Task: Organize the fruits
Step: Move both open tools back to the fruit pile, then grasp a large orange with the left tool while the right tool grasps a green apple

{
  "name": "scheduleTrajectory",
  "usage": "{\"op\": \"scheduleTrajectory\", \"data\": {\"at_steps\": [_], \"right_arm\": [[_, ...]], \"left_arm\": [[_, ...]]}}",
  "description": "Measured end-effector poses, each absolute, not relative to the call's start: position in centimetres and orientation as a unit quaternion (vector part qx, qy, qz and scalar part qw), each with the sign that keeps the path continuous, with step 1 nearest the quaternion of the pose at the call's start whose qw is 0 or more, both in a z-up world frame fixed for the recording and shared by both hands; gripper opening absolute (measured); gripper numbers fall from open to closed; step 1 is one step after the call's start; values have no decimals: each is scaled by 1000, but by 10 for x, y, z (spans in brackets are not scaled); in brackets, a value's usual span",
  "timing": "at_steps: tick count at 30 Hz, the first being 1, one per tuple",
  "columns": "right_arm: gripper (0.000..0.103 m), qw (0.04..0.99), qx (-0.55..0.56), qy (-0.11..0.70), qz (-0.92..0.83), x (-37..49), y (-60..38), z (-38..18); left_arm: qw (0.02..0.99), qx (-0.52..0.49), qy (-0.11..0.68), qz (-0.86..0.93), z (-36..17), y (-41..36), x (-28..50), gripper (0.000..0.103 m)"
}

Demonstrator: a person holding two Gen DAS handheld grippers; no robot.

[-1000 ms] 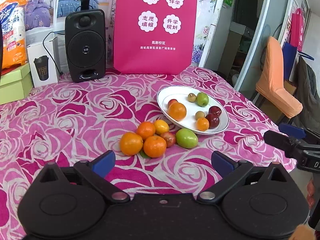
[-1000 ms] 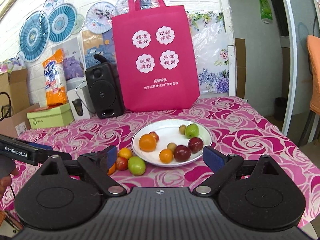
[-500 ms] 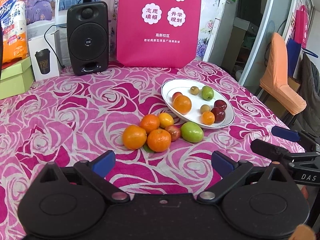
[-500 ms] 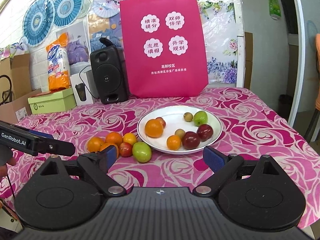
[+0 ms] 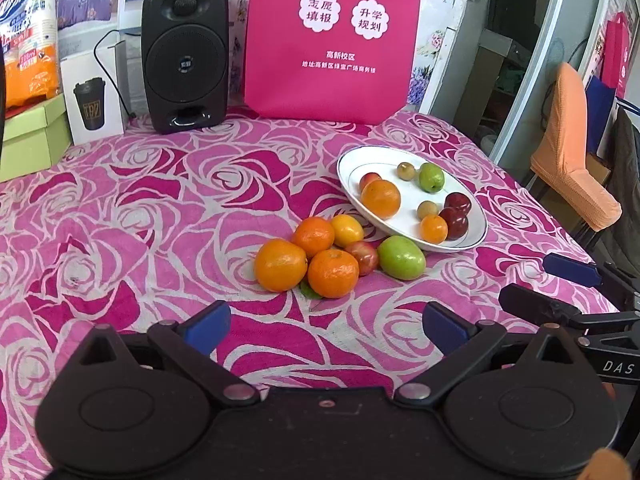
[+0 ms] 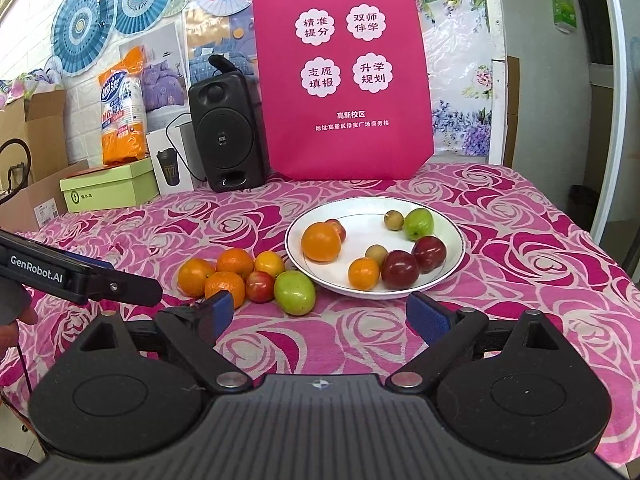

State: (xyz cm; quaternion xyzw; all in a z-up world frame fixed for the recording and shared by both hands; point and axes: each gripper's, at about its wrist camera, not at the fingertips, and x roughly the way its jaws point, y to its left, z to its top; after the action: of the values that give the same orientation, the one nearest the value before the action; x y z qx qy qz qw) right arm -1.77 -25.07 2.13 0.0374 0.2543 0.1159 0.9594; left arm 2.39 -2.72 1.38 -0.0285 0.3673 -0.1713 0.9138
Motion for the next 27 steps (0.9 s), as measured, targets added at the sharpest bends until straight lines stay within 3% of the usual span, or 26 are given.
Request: {"op": "scheduleTrajectory", "data": {"at_steps": [27], "right_arm": [[103, 953, 45, 273, 123, 10, -253, 6]], "left_arm": [[902, -27, 395, -172, -1, -40, 57, 103]]}}
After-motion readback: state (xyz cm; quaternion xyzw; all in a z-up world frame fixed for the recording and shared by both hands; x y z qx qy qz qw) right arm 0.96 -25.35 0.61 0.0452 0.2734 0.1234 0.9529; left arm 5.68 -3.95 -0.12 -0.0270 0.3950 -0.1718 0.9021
